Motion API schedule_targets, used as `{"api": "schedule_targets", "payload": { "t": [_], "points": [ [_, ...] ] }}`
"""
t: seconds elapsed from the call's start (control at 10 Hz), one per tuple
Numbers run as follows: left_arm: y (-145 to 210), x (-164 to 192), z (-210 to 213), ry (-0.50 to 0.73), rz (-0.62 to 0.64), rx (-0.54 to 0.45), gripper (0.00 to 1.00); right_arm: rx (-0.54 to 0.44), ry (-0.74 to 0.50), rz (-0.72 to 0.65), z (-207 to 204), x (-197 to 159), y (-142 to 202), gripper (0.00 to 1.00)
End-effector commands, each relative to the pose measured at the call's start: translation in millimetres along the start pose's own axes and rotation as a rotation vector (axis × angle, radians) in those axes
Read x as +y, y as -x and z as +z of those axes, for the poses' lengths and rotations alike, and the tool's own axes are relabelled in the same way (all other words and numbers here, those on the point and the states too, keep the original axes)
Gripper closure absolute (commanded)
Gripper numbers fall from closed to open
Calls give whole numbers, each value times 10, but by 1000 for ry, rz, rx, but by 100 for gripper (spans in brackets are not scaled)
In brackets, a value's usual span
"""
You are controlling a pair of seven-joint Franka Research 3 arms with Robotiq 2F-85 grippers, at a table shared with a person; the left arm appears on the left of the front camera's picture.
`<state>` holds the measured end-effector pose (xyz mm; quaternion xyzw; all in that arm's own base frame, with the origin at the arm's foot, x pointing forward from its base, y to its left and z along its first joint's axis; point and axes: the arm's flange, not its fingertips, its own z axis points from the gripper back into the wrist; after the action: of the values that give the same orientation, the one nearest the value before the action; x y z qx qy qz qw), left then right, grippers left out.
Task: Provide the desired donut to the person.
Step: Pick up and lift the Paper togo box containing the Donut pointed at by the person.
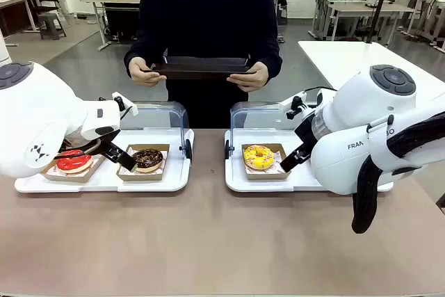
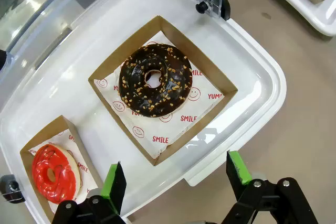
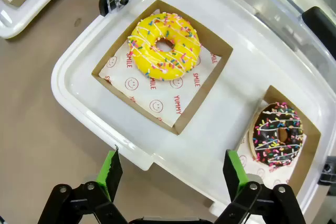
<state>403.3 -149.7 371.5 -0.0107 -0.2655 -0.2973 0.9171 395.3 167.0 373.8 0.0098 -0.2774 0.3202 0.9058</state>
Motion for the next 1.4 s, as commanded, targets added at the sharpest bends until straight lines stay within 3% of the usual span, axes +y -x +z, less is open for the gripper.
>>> {"api": "schedule_targets", "payload": {
  "t": [0.0,1.2,1.3],
  "points": [
    [0,-1,0,0,0,0,0,0,0,0,0,0,0,0],
    [0,-1,0,0,0,0,0,0,0,0,0,1,0,0],
    [2,88,221,39,-26,10,0,-4,-36,15,299,-233,-15,0]
  ]
}}
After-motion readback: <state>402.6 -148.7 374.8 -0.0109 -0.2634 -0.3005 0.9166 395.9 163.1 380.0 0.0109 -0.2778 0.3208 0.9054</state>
